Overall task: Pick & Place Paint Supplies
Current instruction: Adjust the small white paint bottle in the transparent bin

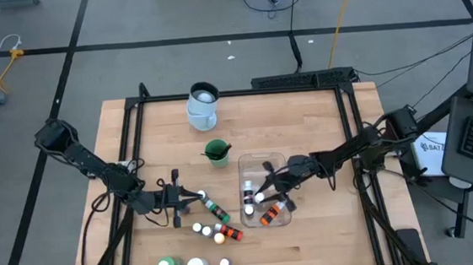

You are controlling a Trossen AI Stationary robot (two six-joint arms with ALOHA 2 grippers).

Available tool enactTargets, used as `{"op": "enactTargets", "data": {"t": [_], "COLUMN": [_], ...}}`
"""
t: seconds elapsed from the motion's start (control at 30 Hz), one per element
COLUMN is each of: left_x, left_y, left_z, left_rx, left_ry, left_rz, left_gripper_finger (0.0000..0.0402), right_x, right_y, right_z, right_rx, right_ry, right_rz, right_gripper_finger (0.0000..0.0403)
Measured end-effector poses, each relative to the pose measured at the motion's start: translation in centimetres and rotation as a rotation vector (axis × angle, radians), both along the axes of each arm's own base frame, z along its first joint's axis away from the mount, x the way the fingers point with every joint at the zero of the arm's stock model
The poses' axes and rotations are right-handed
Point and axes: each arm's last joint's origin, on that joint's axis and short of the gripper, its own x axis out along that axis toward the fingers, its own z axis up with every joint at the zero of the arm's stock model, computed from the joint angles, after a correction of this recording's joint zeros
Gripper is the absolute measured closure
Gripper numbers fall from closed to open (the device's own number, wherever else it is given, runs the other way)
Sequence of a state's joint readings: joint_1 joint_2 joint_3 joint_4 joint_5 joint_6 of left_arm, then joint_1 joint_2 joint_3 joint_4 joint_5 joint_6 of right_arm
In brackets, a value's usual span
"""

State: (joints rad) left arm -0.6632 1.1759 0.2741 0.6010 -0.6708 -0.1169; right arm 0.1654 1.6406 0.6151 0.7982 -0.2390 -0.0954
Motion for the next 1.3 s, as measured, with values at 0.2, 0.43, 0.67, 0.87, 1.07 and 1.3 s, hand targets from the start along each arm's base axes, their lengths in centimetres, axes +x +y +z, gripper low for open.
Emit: {"op": "enactTargets", "data": {"t": [0.2, 0.43, 0.67, 0.87, 1.07, 1.3], "left_x": [0.0, -0.1, -0.1, 0.0, 0.0, 0.0], "left_y": [0.0, 0.0, 0.0, 0.0, 0.0, 0.0], "left_z": [0.0, -0.2, -0.3, -0.2, -0.2, -0.2], "left_rx": [0.001, -0.005, -0.008, -0.006, -0.006, -0.006], "left_ry": [0.004, 0.018, 0.023, 0.018, 0.017, 0.018], "left_rz": [0.000, 0.005, 0.006, 0.006, 0.007, 0.007], "left_gripper_finger": [0.0380, 0.0380, 0.0380, 0.0380, 0.0380, 0.0380], "right_x": [-1.2, -3.4, -5.5, -5.5, -5.1, -4.5], "right_y": [-0.3, -1.7, -2.4, -2.4, -2.4, -2.5], "right_z": [2.1, 3.0, 1.8, 1.2, 0.2, -0.6], "right_rx": [-0.077, -0.192, -0.119, -0.124, -0.121, -0.104], "right_ry": [0.006, 0.013, 0.006, 0.047, 0.066, 0.068], "right_rz": [-0.028, -0.272, -0.368, -0.363, -0.374, -0.388], "right_gripper_finger": [0.0292, 0.0292, 0.0292, 0.0292, 0.0292, 0.0290]}}
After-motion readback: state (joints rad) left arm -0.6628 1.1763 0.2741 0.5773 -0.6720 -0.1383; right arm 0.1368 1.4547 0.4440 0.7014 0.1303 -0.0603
